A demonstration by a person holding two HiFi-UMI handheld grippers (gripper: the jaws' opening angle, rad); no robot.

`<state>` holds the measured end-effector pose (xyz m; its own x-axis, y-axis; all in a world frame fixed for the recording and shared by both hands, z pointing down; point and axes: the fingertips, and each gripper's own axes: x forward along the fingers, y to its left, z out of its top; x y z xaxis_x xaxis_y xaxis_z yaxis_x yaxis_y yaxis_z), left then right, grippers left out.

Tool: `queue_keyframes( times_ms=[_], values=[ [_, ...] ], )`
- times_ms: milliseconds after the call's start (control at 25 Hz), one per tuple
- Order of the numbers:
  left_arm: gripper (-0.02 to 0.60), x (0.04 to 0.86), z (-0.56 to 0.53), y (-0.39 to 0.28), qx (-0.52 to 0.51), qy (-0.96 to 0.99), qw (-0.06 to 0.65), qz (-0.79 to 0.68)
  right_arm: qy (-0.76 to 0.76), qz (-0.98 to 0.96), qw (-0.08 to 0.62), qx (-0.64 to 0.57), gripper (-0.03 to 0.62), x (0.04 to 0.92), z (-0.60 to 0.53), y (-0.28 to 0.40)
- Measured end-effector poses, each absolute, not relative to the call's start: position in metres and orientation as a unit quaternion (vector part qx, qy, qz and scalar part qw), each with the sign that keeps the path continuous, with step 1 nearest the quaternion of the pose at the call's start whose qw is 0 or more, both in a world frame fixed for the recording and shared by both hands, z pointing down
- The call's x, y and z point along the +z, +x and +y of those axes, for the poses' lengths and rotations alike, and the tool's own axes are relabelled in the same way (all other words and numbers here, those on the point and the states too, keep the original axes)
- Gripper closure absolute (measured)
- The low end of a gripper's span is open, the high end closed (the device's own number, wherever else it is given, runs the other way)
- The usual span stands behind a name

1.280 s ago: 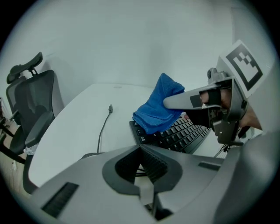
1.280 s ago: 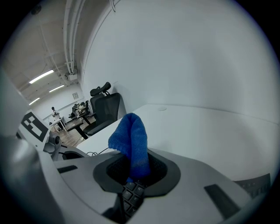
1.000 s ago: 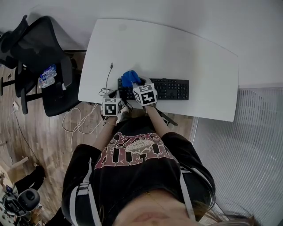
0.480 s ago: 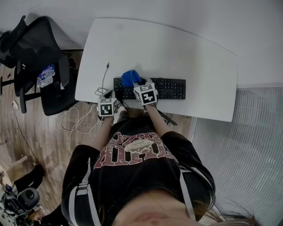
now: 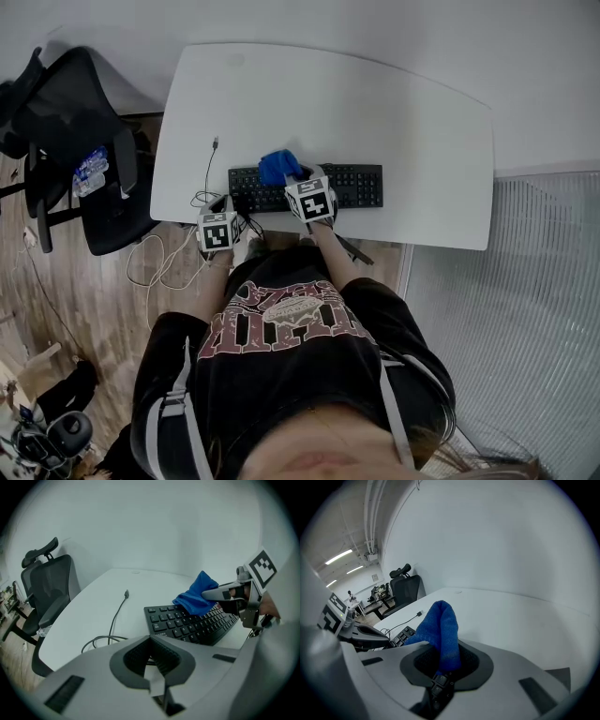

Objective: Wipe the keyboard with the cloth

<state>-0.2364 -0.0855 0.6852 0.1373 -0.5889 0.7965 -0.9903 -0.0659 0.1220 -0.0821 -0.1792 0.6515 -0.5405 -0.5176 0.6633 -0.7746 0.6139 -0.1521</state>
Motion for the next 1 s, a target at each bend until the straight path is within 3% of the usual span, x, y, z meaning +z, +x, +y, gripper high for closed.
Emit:
queue_keyframes(
  times_ms=[1000],
  values=[
    [0.548, 0.683, -0.083, -0.232, 0.280, 0.649, 0.342, -0.619, 0.386, -0.826, 0.352, 0.213, 0.530, 0.655, -0.184, -0.004]
  ],
)
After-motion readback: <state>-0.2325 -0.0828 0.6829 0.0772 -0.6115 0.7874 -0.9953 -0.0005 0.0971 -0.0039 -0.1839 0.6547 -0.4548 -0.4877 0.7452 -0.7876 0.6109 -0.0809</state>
